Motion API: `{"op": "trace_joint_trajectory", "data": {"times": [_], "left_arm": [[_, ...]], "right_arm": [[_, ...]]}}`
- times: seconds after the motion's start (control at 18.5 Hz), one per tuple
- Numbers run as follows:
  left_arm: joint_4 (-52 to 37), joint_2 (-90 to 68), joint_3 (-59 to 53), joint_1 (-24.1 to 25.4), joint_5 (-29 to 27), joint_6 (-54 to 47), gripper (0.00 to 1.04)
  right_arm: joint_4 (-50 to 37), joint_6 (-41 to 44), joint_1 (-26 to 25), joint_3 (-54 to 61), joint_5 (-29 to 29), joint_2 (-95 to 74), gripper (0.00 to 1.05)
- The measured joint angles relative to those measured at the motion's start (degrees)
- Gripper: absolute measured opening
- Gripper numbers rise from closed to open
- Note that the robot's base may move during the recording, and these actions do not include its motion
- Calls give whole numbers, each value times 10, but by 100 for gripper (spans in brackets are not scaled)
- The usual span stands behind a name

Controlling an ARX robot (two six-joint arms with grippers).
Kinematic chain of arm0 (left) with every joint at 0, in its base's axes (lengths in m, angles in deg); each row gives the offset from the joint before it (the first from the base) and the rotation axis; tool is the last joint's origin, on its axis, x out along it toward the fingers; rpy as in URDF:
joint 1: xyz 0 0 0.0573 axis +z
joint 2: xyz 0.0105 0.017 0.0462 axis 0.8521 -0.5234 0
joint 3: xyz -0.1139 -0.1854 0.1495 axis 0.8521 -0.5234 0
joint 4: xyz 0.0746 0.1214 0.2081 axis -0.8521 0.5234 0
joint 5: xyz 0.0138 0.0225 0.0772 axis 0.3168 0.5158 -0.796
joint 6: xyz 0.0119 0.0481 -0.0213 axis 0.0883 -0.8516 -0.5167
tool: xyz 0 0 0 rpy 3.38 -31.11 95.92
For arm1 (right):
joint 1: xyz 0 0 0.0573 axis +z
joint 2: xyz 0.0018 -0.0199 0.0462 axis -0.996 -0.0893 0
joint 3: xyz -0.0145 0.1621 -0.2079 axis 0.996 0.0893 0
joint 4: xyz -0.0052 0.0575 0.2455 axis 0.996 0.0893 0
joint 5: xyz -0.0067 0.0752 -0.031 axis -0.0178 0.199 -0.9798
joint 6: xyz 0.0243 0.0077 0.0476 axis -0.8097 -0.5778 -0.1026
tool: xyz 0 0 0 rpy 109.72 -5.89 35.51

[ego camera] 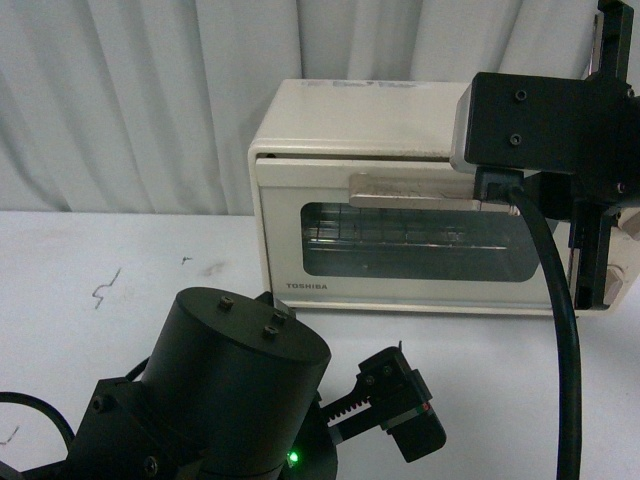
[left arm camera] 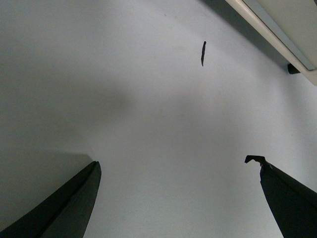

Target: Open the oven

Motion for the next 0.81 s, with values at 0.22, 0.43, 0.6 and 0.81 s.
{"op": "trace_joint_trajectory", "data": {"times": [0.22, 0.43, 0.6, 0.81], "left_arm": [[0, 0, 0, 0, 0, 0, 98], [0, 0, 0, 0, 0, 0, 98], [0, 0, 0, 0, 0, 0, 98], [0, 0, 0, 0, 0, 0, 98]], "right_arm": [[19, -27, -2, 0, 7, 7, 2], [37, -64, -19, 9, 40, 15, 2], [70, -94, -23, 19, 60, 31, 2], [133, -131, -20, 21, 80, 56, 2]]}}
